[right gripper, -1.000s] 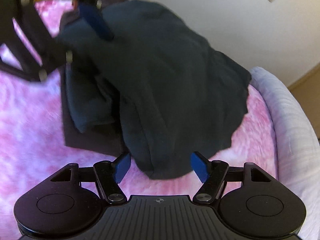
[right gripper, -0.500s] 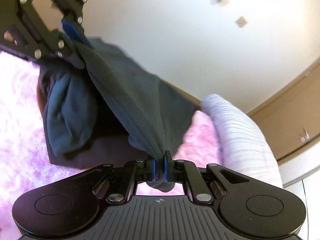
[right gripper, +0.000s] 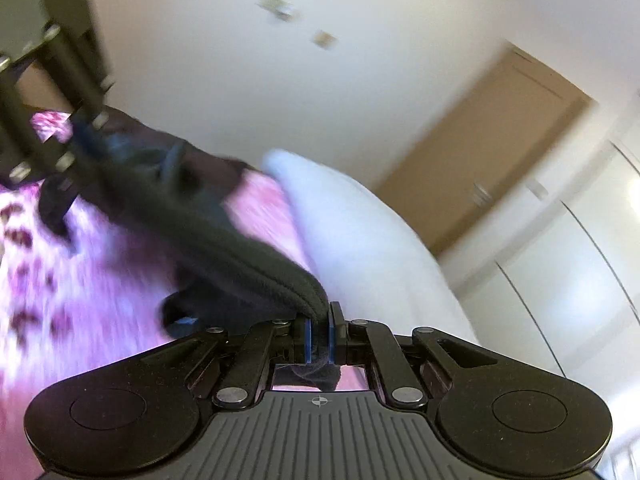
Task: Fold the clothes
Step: 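Lift the dark sweater with both grippers and shake it open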
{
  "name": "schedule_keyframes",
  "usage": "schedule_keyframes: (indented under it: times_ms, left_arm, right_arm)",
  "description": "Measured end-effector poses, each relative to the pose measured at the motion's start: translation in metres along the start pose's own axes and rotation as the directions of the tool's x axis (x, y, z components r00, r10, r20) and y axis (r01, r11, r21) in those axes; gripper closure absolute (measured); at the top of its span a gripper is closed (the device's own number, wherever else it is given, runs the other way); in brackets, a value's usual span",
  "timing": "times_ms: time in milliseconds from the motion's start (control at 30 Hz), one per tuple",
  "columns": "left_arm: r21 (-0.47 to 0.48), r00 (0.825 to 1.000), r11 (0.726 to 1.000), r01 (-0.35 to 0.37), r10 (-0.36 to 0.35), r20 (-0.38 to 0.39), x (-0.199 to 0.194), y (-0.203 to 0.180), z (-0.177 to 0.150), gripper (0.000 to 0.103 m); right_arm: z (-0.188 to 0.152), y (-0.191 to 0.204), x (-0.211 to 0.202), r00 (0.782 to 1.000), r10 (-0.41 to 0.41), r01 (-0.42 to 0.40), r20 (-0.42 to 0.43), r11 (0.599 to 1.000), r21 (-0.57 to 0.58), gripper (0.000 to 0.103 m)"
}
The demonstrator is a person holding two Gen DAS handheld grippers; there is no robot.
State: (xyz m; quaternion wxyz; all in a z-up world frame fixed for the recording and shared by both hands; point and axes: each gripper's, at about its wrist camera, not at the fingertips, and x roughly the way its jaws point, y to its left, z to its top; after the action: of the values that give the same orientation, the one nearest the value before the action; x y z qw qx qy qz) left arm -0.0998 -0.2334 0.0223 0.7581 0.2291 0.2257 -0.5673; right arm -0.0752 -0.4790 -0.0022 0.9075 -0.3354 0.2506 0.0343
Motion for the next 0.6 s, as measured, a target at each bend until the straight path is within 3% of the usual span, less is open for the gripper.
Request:
schedule_keyframes:
  times_ms: [67,100,167,300,400,433,467,500,567,600]
  left_arm:
    - [-0.048,0.981,0.981,0.190,-0.188,0.043,0.005,-0.051,0.028,0.096]
    - [-0.057,0.958,0.957,0.284,-0.280,0.070,0.008,-0.071,0.042,0.096]
    - [-0.067,0.891,0.893,0.445,-0.435,0.127,0.011,-0.106,0.068,0.096]
    - [-0.062,0.803,0.816,0.575,-0.550,0.229,-0.001,-0.113,0.106,0.096]
    - [-0.048,0.721,0.746,0.664,-0.623,0.303,-0.010,-0.119,0.134,0.096]
    - [-0.041,0.691,0.721,0.692,-0.644,0.327,-0.013,-0.121,0.144,0.096]
    - [-0.041,0.672,0.706,0.707,-0.652,0.350,-0.016,-0.119,0.150,0.096]
    - [-0.066,0.687,0.718,0.693,-0.630,0.362,-0.018,-0.106,0.148,0.096]
    - [-0.149,0.746,0.753,0.641,-0.566,0.352,-0.011,-0.072,0.132,0.096]
    - [-0.190,0.774,0.767,0.613,-0.533,0.343,-0.007,-0.055,0.124,0.096]
  right_arm:
    - [-0.042,-0.029,-0.061,0.995,-0.086,0.088,-0.059,0.996,0.032,0.098]
    - [-0.056,-0.035,-0.094,0.988,-0.126,0.130,-0.087,0.990,0.048,0.098]
    - [-0.076,-0.060,-0.147,0.966,-0.218,0.229,-0.138,0.971,0.069,0.098]
    - [-0.085,-0.103,-0.249,0.902,-0.395,0.409,-0.174,0.911,0.055,0.098]
    - [-0.065,-0.118,-0.296,0.869,-0.484,0.488,-0.104,0.872,0.020,0.097]
    - [-0.056,-0.122,-0.301,0.864,-0.498,0.500,-0.070,0.866,0.012,0.097]
    - [-0.046,-0.125,-0.300,0.862,-0.506,0.506,-0.032,0.863,0.003,0.097]
    - [-0.039,-0.126,-0.293,0.866,-0.501,0.501,0.009,0.866,0.000,0.097]
    - [-0.025,-0.127,-0.277,0.870,-0.485,0.488,0.090,0.873,-0.006,0.097]
    - [-0.019,-0.121,-0.255,0.884,-0.454,0.458,0.113,0.889,-0.009,0.097]
